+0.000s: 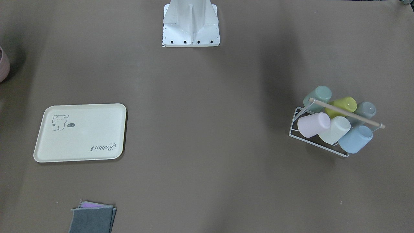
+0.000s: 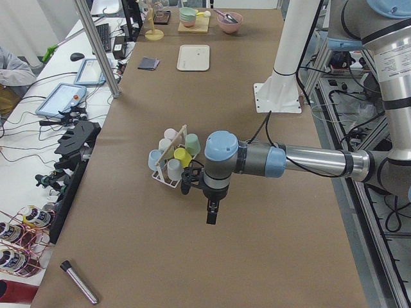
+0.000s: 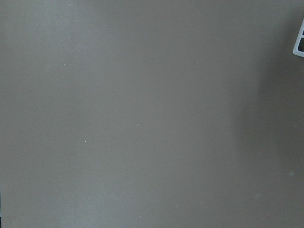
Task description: Pick up and place green cup on tray
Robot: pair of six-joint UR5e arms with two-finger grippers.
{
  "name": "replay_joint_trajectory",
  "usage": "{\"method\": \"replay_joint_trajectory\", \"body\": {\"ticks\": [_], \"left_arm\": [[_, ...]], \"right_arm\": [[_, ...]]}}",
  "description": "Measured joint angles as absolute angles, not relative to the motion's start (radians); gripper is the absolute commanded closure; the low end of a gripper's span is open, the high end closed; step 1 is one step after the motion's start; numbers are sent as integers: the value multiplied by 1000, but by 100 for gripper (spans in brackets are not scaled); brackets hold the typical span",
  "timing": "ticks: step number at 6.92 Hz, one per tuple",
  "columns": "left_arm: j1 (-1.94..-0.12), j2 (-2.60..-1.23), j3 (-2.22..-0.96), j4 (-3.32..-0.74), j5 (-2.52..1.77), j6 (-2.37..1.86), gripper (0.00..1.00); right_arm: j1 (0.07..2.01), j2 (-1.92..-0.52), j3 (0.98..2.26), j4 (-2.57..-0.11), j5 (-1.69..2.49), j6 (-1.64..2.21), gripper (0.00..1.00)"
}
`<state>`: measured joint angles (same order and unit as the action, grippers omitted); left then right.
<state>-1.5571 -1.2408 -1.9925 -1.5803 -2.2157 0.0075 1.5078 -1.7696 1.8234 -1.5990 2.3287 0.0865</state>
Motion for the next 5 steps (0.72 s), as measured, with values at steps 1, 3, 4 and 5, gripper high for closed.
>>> {"method": "replay_joint_trajectory", "body": {"ticks": [1,3,4,5], "left_arm": [[-1557,-1241,-1993,-1580,-2218,8,2],[-1556,-1241,-1992,-1581,-2221,8,2],[-1554,-1241,-1991,-1581,-2221,11,2],[-1552,-1241,-1991,-1581,-2221,13,2]], "right_arm": [[1508,-1769,1823,-1600,2331,87,0],[1508,-1766,1827,-1605,2336,90,0],[1509,-1765,1830,-1607,2337,92,0],[1510,-1765,1830,-1607,2337,95,0]]}}
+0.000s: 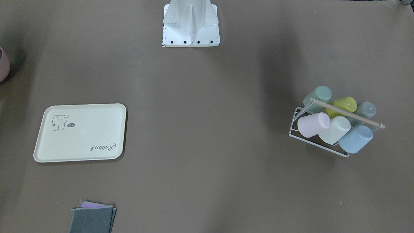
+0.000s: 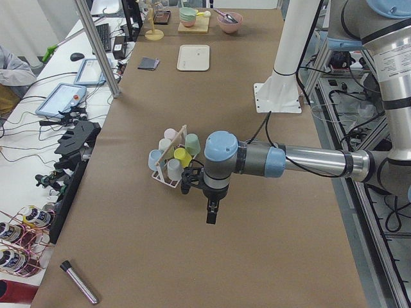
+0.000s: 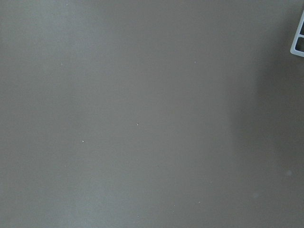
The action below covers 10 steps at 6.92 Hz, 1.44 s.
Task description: Pick up and place green cup on tray
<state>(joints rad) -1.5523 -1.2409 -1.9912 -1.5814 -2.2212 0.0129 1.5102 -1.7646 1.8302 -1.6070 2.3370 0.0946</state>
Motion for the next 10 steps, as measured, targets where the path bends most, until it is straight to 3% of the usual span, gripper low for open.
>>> {"method": "replay_joint_trajectory", "body": {"ticks": [10], "left_arm": [[-1500,-1245,-2000,-1581,-2251,17,2]], "right_arm": [[1512,-1763,1788,-1597,2335,100,0]]}}
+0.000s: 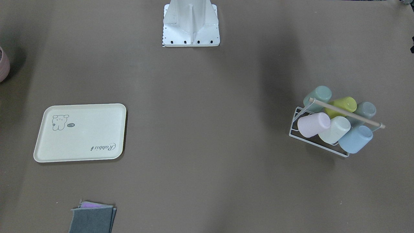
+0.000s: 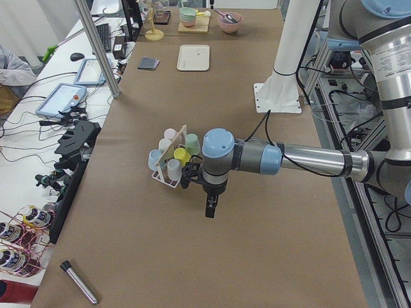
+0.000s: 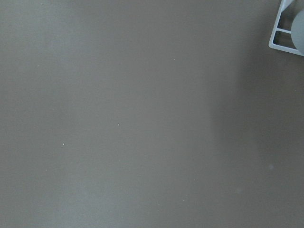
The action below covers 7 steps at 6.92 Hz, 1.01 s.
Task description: Pick up and place green cup on tray
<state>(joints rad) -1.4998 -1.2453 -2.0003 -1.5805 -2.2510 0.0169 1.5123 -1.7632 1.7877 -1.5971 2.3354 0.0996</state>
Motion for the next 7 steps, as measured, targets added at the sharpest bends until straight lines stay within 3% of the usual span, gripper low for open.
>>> {"method": "replay_joint_trajectory", "body": {"ticks": [7], "left_arm": [[-1470,-1264,-2036,-1559,-2155,35,2]], "right_arm": [[1525,-1744,1793,-1596,2330,120,0]]}}
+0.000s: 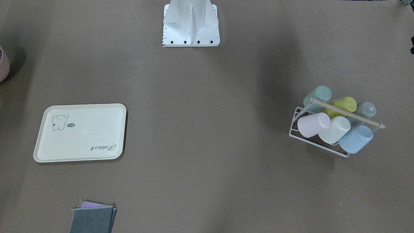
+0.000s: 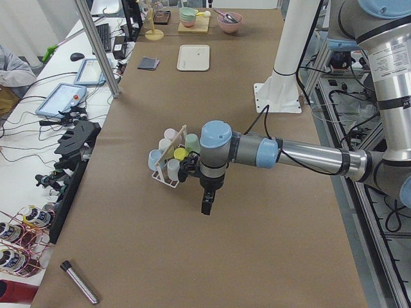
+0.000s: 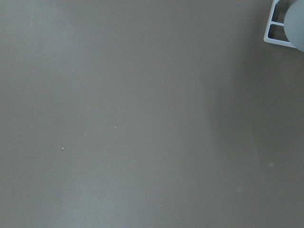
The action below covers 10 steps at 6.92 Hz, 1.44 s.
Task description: Pick up and place green cup on tray
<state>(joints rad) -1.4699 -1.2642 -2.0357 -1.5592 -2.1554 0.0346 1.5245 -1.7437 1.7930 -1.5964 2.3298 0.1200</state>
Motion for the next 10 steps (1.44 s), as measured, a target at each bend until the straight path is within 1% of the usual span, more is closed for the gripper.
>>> {"method": "replay_joint_trajectory", "body": {"ticks": [3,6,8,10], "left_arm": [[-1443,-1299,-2049,-1547,-2101,114,2],[-1353,-1366,-2108,-1474,-1935,138,2],[-1210,-1414,-2137,-1451,-1766,180,2],[-999,-1431,-2198,-1418,-1526,192,2]], "right_arm": [[1524,-1742,1794,-1596,2334,120,0],[1524,-1742,1795,-1597,2336,135,0],[1506,-1726,1793,-1596,2337,163,0],[1445,-1668,1793,-1595,2339,247,0]]}}
